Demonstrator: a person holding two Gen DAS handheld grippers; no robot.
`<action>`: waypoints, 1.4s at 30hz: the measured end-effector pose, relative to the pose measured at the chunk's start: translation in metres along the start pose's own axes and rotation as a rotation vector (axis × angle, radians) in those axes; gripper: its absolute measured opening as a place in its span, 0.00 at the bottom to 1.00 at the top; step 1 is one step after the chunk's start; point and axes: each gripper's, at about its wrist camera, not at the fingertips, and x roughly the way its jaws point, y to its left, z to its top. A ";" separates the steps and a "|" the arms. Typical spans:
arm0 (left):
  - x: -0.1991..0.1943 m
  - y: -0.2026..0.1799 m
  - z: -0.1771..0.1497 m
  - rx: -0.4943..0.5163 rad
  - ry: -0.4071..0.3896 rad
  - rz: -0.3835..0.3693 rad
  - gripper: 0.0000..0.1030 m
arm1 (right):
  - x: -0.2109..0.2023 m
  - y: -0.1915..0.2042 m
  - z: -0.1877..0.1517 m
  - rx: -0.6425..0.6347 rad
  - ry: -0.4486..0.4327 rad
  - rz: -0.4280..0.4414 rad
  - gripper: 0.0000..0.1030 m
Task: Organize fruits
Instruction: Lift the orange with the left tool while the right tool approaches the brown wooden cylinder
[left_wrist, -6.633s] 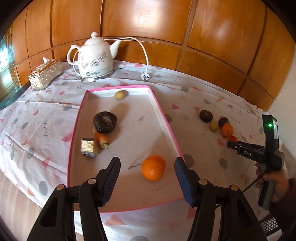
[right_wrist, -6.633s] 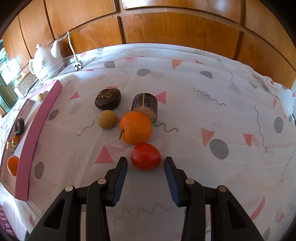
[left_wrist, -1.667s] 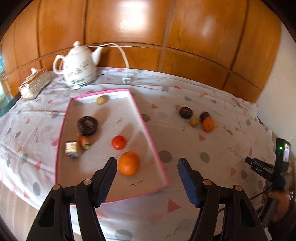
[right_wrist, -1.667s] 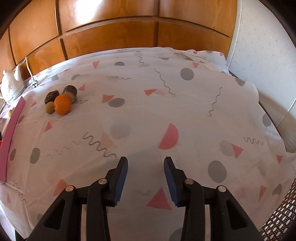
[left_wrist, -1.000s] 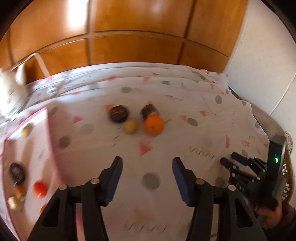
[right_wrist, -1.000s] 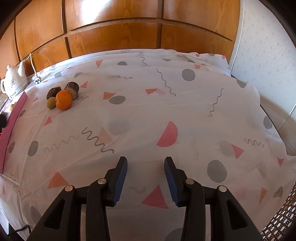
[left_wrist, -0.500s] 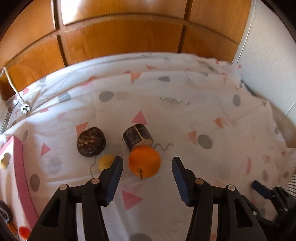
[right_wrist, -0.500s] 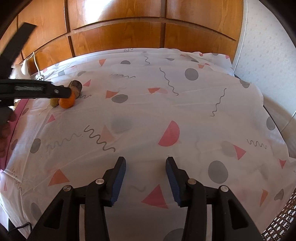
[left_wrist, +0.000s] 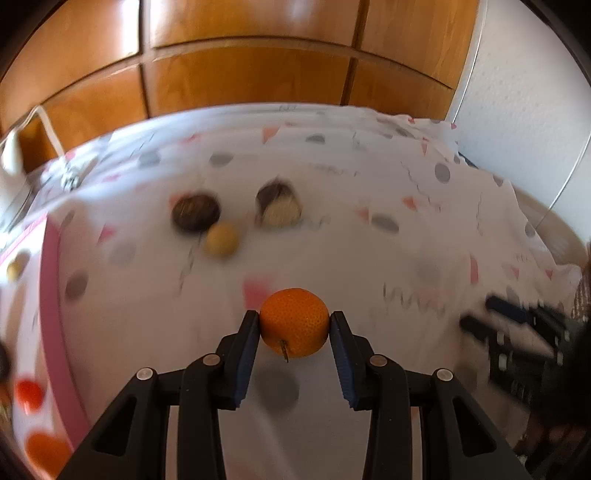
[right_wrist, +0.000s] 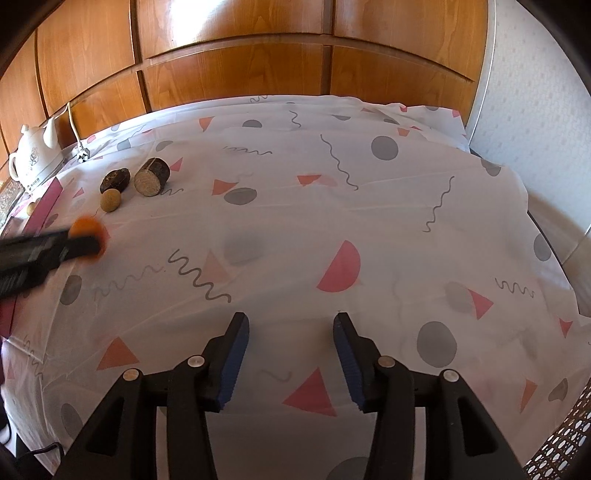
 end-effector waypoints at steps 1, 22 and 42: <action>-0.003 0.001 -0.009 -0.010 -0.006 -0.002 0.38 | 0.000 0.000 0.000 0.000 0.001 0.000 0.47; -0.001 0.013 -0.031 -0.091 -0.061 -0.079 0.38 | 0.003 0.005 0.015 -0.015 0.057 0.020 0.47; -0.010 0.017 -0.033 -0.083 -0.045 -0.098 0.37 | 0.037 0.039 0.071 -0.055 0.120 0.168 0.47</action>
